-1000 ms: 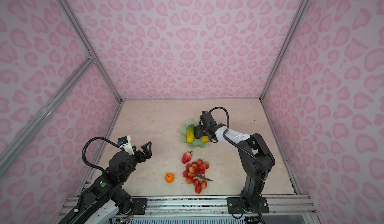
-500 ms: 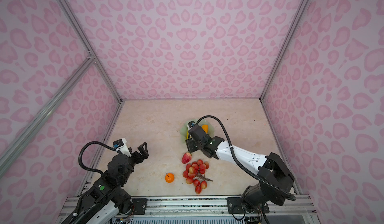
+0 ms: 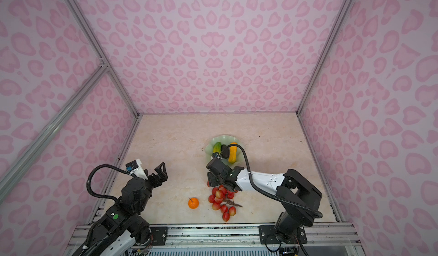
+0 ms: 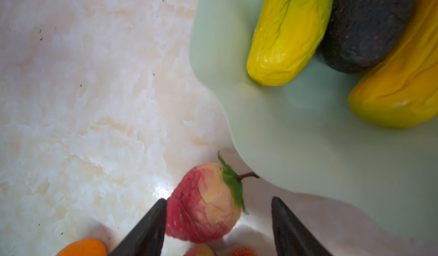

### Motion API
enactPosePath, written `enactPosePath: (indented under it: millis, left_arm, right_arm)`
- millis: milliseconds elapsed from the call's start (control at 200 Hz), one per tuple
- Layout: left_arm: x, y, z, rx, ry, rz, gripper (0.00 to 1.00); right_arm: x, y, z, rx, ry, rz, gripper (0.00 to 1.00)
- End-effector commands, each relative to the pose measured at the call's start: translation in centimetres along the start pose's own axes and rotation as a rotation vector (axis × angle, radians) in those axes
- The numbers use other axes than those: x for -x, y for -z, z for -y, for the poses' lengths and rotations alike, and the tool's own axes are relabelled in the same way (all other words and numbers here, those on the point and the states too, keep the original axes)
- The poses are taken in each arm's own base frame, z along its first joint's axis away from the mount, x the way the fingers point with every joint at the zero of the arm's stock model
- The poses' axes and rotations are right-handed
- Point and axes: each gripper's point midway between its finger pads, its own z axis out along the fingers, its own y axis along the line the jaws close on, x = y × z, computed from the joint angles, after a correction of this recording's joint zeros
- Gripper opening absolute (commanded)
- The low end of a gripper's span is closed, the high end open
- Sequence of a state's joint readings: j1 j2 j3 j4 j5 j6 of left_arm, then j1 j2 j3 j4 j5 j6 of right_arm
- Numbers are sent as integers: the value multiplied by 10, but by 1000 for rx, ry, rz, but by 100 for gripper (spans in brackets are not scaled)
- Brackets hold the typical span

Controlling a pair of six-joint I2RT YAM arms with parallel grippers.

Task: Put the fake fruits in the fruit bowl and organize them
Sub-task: 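Grasp the pink strawberry with the right gripper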

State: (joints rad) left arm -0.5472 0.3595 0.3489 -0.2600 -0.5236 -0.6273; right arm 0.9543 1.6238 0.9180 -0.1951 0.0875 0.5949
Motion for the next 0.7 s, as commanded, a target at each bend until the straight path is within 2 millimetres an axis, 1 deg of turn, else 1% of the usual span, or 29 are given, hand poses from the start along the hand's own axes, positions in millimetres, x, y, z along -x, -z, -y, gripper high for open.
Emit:
enactPosePath:
  millis: [0, 120, 225, 305, 385, 455, 505, 620, 695]
  left_arm:
    - [6, 2, -1, 6, 13, 23, 98]
    - [5, 2, -6, 17, 19, 36, 98]
    - [5, 4, -6, 11, 29, 39, 98]
    - [6, 5, -6, 9, 27, 43, 98]
    - [6, 4, -10, 24, 25, 52, 97]
    - [6, 5, -10, 23, 26, 52, 97]
    - [6, 6, -9, 19, 28, 49, 97]
    - [6, 5, -11, 26, 28, 53, 97]
    - [5, 5, -11, 24, 32, 54, 97]
  right_arm:
    - [0, -8, -10, 31, -16, -7, 69]
    - [-7, -19, -17, 50, -8, -38, 68]
    - [-10, -27, -24, 66, -7, -67, 65]
    - [-10, -33, -31, 85, 12, -77, 60]
    - [-9, -38, -36, 91, 29, -82, 49]
    - [-6, -39, -40, 100, 33, -80, 36]
    - [-2, -38, -43, 111, 34, -76, 29]
    - [6, -32, -50, 132, 50, -49, 19]
    - [17, -24, -54, 144, 58, -23, 15]
